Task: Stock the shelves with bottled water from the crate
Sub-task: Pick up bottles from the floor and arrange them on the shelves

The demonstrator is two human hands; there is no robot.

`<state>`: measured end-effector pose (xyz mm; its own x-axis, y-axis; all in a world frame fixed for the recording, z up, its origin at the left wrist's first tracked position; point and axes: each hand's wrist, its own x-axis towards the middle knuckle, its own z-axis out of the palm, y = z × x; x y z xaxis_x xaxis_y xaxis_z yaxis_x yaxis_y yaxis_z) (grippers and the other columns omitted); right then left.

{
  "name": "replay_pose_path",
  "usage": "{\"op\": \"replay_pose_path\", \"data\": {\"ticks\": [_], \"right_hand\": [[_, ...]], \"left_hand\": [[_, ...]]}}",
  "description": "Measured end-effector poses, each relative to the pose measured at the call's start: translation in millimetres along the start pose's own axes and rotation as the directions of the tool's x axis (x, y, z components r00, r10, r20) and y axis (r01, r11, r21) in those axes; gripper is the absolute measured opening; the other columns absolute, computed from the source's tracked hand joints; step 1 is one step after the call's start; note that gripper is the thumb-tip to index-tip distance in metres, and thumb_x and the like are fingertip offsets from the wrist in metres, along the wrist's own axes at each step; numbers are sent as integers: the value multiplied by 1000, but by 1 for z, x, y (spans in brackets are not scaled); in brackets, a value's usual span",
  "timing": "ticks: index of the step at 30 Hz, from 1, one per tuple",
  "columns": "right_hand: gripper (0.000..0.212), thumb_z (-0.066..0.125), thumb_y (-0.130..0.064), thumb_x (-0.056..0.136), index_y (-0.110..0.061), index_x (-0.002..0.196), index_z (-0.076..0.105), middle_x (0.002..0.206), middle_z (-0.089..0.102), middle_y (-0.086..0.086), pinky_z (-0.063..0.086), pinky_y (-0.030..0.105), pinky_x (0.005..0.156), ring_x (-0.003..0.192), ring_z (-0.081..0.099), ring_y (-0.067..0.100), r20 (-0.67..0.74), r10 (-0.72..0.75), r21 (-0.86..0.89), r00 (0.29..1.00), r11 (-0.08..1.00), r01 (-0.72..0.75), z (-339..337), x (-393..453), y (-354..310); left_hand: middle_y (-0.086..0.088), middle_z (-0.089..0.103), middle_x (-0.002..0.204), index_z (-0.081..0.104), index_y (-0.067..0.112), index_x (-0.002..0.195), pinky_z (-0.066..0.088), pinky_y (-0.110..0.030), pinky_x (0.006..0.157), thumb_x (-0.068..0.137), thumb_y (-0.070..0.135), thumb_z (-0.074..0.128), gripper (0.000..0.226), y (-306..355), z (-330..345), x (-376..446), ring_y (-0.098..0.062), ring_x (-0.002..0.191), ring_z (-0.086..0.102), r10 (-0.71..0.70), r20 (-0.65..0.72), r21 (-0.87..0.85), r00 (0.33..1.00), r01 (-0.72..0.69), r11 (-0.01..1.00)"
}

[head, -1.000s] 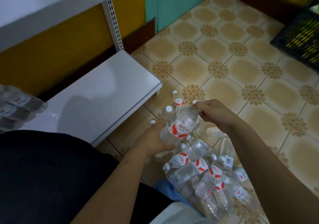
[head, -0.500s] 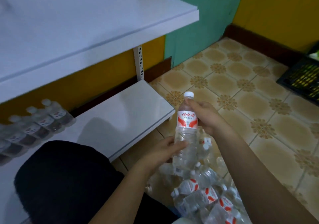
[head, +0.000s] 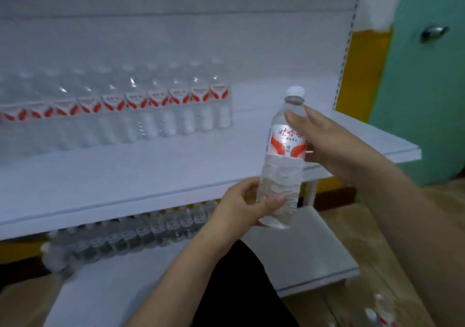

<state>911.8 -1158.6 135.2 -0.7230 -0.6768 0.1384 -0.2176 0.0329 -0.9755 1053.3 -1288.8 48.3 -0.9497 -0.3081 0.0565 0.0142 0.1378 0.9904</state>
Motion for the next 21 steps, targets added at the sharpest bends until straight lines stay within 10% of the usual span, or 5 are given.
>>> {"op": "replay_pose_path", "data": {"ticks": [10,15,21], "right_hand": [[62,73,-41,76,-46,131,44,107,71,7,61,41,74,86,73,20,334,-178,-102,926,969,223,167,81,-81],[64,76,-44,76,-45,131,44,123,59,-2,61,34,71,94,68,19,345,-279,-117,896,934,336,279,118,-88],[75,74,-56,74,-36,136,38,124,59,-8,56,47,90,104,66,21,387,-400,-139,831,865,482,404,179,-92]], "left_hand": [[15,66,119,55,35,128,54,-33,96,72,55,77,63,25,-184,-37,-7,108,64,89,-377,252,922,9,968],[21,58,119,50,42,125,49,-14,85,72,54,78,61,18,-259,-59,2,102,58,170,-642,402,748,140,905],[10,48,128,41,33,136,46,-26,98,80,63,63,66,-4,-355,-55,-10,112,55,214,-816,480,536,424,768]]}}
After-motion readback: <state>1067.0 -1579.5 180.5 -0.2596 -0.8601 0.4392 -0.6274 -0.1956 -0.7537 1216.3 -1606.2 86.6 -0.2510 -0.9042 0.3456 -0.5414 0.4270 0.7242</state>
